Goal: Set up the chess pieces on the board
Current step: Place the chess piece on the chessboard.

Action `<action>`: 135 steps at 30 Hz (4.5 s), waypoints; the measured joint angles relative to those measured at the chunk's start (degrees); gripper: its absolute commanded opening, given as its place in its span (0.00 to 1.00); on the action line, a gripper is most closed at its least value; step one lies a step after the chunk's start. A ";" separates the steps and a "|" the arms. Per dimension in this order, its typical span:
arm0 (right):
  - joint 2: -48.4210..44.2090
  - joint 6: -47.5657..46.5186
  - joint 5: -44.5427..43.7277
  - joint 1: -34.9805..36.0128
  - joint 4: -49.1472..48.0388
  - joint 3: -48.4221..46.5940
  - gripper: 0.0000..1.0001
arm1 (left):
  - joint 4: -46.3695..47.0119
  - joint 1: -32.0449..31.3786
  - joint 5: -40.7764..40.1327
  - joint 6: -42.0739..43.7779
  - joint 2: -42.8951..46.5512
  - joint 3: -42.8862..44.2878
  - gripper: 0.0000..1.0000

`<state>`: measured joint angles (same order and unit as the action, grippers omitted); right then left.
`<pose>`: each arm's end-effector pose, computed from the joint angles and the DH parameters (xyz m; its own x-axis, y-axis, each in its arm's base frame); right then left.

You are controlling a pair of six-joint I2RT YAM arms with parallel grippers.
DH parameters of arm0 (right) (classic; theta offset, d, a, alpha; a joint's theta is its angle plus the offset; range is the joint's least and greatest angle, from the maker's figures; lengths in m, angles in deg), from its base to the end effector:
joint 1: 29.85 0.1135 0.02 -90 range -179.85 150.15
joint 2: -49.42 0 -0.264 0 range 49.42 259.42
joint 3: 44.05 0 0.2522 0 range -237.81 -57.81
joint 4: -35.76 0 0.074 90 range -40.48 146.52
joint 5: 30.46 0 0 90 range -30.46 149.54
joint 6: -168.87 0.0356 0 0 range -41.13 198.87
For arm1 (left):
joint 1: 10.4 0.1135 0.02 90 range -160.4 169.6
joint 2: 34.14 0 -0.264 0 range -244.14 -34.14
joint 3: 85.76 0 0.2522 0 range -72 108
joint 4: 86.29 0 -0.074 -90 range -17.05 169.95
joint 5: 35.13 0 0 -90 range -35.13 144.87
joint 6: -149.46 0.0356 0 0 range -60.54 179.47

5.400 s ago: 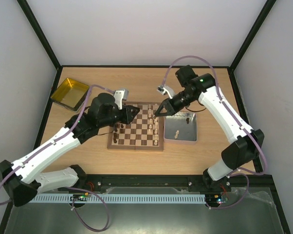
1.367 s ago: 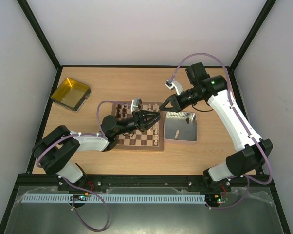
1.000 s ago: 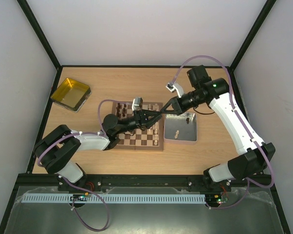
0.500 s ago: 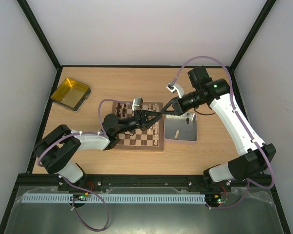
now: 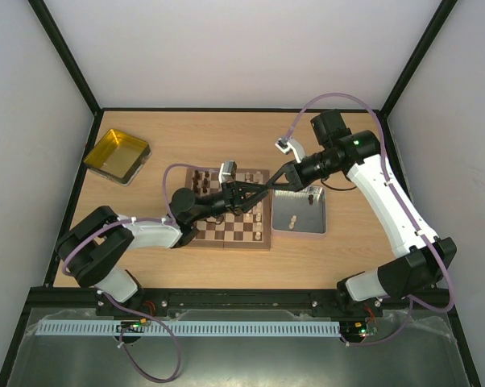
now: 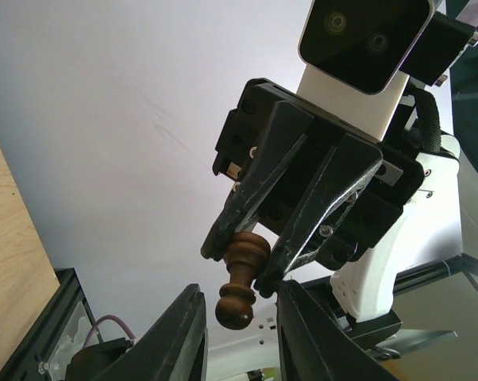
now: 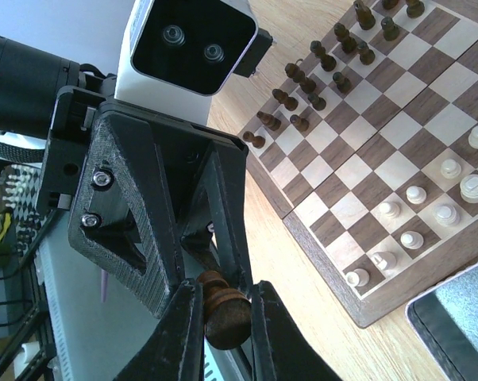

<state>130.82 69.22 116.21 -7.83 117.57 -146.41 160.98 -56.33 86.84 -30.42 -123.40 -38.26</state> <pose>0.2314 0.1257 0.3830 -0.7004 -0.3826 -0.6025 -0.7108 0.2969 0.6377 0.1943 -0.2278 0.2544 -0.9413 -0.2474 -0.2299 0.3015 -0.3089 -0.9020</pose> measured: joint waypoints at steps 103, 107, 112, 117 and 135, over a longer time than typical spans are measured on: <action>1.42 4.50 -38.77 -0.81 -10.56 10.93 0.54 | -149.26 3.87 -19.82 55.43 8.15 39.08 0.02; 1.42 4.04 -38.84 -0.81 -11.32 12.46 0.54 | -148.39 4.52 -19.76 55.43 6.60 36.00 0.02; 1.40 3.63 -38.91 -0.81 -12.59 13.94 0.54 | -146.03 5.14 -20.11 55.98 0.94 35.28 0.02; 1.40 3.43 -39.15 -0.81 -13.51 16.02 0.53 | -144.19 6.14 -20.76 57.07 -3.30 35.63 0.02; 1.42 3.19 -39.50 -0.81 -14.71 16.90 0.52 | -141.17 9.49 -23.54 59.56 -6.80 36.68 0.02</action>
<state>132.24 72.41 76.71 -8.64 102.86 -129.51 19.81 -46.84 63.30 29.14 -130.19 -1.59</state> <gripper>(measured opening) 0.524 0.072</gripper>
